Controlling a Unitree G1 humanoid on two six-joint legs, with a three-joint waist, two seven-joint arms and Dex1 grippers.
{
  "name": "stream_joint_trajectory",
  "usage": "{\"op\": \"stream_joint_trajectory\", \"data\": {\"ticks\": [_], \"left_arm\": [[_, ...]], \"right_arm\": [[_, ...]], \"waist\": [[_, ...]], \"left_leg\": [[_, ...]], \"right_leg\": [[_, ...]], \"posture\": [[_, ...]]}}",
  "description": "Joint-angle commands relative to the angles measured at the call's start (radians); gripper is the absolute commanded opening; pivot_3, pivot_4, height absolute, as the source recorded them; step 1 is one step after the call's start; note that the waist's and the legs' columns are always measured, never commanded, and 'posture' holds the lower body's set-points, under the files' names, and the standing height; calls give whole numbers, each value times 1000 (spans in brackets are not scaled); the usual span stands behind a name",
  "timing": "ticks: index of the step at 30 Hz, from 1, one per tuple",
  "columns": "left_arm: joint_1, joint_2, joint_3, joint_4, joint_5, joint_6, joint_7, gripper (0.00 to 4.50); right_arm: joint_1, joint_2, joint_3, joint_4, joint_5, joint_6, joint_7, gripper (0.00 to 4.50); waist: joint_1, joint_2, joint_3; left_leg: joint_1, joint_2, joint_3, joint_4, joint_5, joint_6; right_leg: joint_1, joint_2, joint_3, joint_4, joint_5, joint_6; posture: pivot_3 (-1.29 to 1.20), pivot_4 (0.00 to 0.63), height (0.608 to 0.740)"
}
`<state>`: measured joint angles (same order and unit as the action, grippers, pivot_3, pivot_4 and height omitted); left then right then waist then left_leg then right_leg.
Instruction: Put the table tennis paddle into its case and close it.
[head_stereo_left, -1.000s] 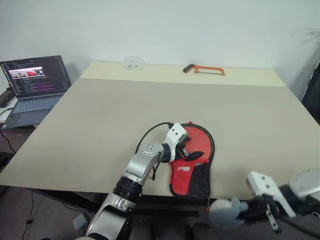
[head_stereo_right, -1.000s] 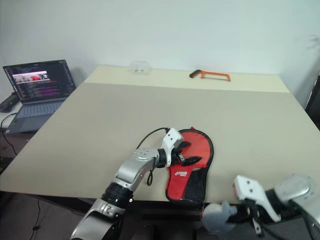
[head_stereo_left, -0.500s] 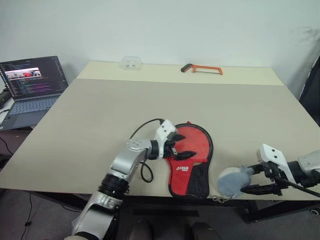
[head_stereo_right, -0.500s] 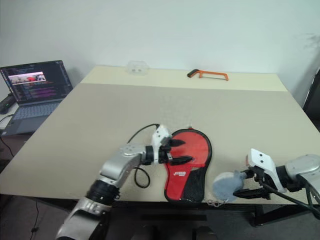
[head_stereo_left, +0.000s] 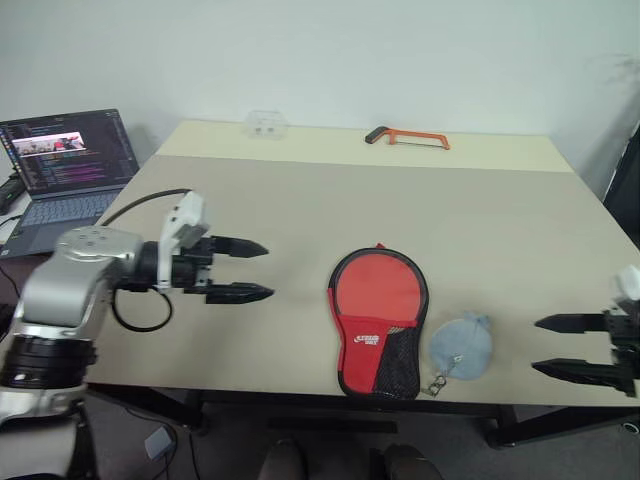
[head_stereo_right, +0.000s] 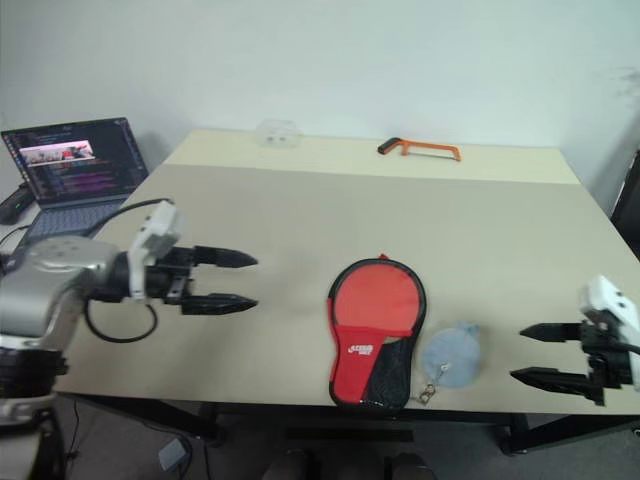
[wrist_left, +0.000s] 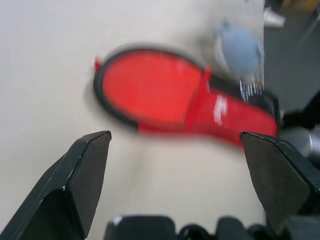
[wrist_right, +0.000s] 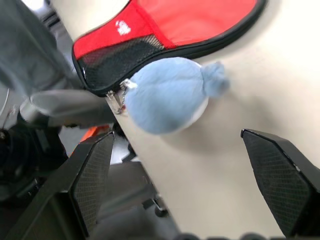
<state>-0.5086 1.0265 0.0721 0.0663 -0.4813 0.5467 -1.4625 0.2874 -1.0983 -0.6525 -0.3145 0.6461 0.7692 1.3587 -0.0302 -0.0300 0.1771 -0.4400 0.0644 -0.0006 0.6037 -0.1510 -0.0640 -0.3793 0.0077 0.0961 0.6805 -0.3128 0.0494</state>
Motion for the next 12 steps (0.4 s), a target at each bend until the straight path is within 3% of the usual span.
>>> {"op": "stream_joint_trajectory", "data": {"ticks": [1, 4, 12], "left_arm": [[-7, 65, 34, 86, 40, -82, -40, 4500], [-7, 91, 20, 173, 94, -161, -33, 4500], [82, 93, 82, 106, 67, -103, 45, 4500]], "right_arm": [[73, 30, -126, -67, 24, 29, 8, 4453], [128, 49, -126, -115, 29, 39, 3, 4453], [79, 9, 11, -139, 43, 40, -4, 4453]], "waist": [[-1, -1, 0], [-2, -2, 1], [-5, -4, 1]], "left_leg": [[0, 0, 0, 1, 0, 0], [6, 0, 2, 2, 0, 0], [5, -1, 6, 0, -1, 1]], "right_leg": [[0, 0, 0, 0, 0, 0], [0, -2, 2, 0, 0, 0], [0, -8, 2, -1, 0, -1]], "posture": [[0, 150, 740], [0, 150, 740], [0, 150, 740]]}}
